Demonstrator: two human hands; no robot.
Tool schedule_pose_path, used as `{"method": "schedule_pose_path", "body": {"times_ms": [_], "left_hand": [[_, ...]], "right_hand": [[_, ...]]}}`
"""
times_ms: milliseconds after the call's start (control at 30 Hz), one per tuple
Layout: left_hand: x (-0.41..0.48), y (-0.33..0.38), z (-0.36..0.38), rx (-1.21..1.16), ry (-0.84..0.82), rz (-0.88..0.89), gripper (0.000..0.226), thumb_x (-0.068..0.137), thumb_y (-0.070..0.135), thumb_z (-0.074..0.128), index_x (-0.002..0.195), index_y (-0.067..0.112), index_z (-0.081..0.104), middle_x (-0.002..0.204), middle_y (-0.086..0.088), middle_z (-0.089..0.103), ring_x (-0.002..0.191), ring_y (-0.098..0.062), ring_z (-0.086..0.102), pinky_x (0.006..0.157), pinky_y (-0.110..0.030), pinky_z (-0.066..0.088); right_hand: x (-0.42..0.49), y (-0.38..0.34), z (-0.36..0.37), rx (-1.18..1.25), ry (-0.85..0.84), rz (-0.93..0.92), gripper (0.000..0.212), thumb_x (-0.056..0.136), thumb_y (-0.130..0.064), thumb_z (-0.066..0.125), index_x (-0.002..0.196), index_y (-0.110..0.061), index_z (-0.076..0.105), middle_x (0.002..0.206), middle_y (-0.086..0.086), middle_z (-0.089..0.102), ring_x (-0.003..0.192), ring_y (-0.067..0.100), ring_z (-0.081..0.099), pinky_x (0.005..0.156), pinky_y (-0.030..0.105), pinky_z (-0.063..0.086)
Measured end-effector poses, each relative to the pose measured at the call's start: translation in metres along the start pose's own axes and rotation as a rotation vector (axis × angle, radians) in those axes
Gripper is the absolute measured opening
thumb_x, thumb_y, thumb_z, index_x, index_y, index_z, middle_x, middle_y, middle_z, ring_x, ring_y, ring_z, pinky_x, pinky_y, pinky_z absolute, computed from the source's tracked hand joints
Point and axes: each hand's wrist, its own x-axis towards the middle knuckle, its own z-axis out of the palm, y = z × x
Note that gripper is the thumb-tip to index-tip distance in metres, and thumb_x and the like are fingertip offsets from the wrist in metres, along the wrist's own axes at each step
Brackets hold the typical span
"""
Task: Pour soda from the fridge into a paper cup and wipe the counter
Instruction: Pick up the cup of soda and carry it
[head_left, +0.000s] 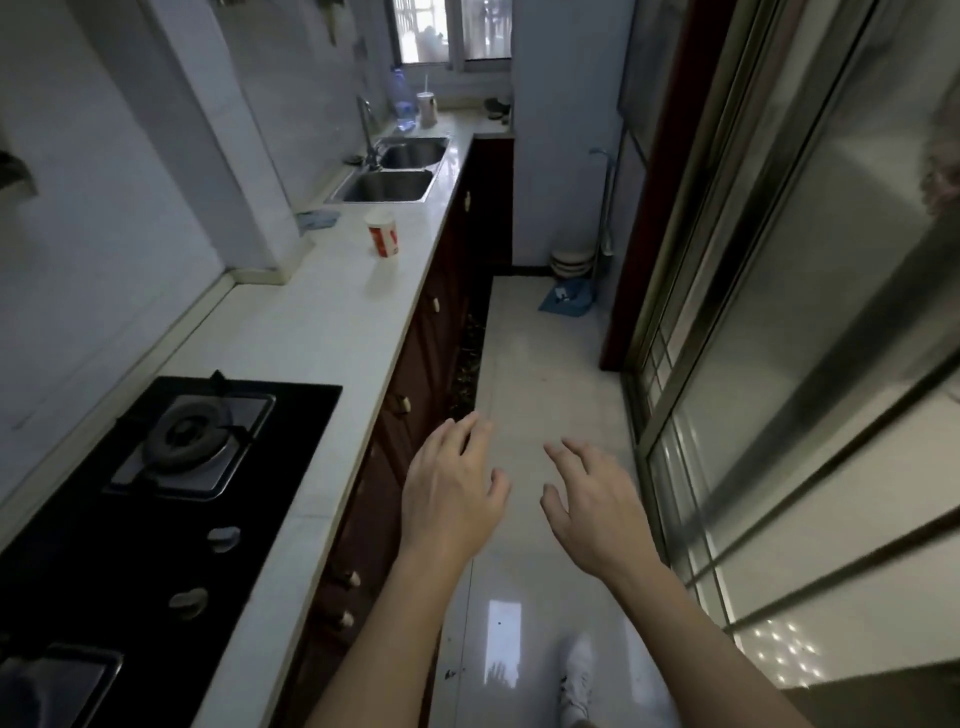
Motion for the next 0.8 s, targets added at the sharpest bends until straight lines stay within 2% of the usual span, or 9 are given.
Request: {"method": "schedule_pose_path", "body": {"times_ms": [200, 300, 433, 600, 800], "left_hand": [[0.120, 0.030, 0.025, -0.005, 0.045, -0.026, 0.052, 0.093, 0.029, 0.059, 0.142, 0.014, 0.050, 0.148, -0.006, 0.050, 0.139, -0.025, 0.043, 0.111, -0.043, 0.042], [0.172, 0.045, 0.040, -0.001, 0.037, -0.041, 0.052, 0.093, 0.031, 0.058, 0.143, 0.016, 0.049, 0.149, -0.005, 0.048, 0.139, -0.023, 0.042, 0.112, -0.041, 0.041], [0.222, 0.053, 0.062, 0.026, 0.014, -0.050, 0.052, 0.094, 0.032, 0.058, 0.142, 0.017, 0.050, 0.149, -0.004, 0.049, 0.139, -0.023, 0.043, 0.111, -0.040, 0.040], [0.276, 0.054, 0.086, 0.006, 0.012, -0.033, 0.050, 0.090, 0.028, 0.061, 0.138, 0.014, 0.055, 0.143, -0.007, 0.055, 0.132, -0.026, 0.050, 0.107, -0.041, 0.046], [0.350, 0.040, 0.116, -0.013, 0.003, -0.033, 0.051, 0.090, 0.026, 0.062, 0.138, 0.013, 0.054, 0.144, -0.007, 0.054, 0.133, -0.026, 0.049, 0.107, -0.042, 0.046]], "right_hand": [[0.100, 0.063, 0.004, 0.027, -0.045, -0.022, 0.044, 0.088, -0.027, 0.060, 0.130, -0.013, 0.055, 0.134, 0.015, 0.056, 0.120, 0.032, 0.055, 0.097, 0.044, 0.048], [0.151, 0.093, -0.001, 0.036, -0.039, -0.053, 0.044, 0.089, -0.030, 0.057, 0.130, -0.014, 0.055, 0.134, 0.015, 0.055, 0.121, 0.031, 0.054, 0.098, 0.045, 0.048], [0.206, 0.125, -0.003, 0.043, -0.027, -0.056, 0.046, 0.091, -0.034, 0.048, 0.131, -0.014, 0.055, 0.134, 0.014, 0.055, 0.121, 0.030, 0.053, 0.100, 0.045, 0.047], [0.259, 0.153, 0.004, 0.060, -0.043, -0.048, 0.046, 0.092, -0.031, 0.057, 0.135, -0.015, 0.054, 0.138, 0.013, 0.053, 0.126, 0.029, 0.050, 0.103, 0.047, 0.044], [0.327, 0.178, 0.026, 0.037, -0.059, -0.025, 0.046, 0.091, -0.035, 0.051, 0.133, -0.016, 0.055, 0.136, 0.012, 0.055, 0.123, 0.030, 0.053, 0.101, 0.047, 0.046]]}}
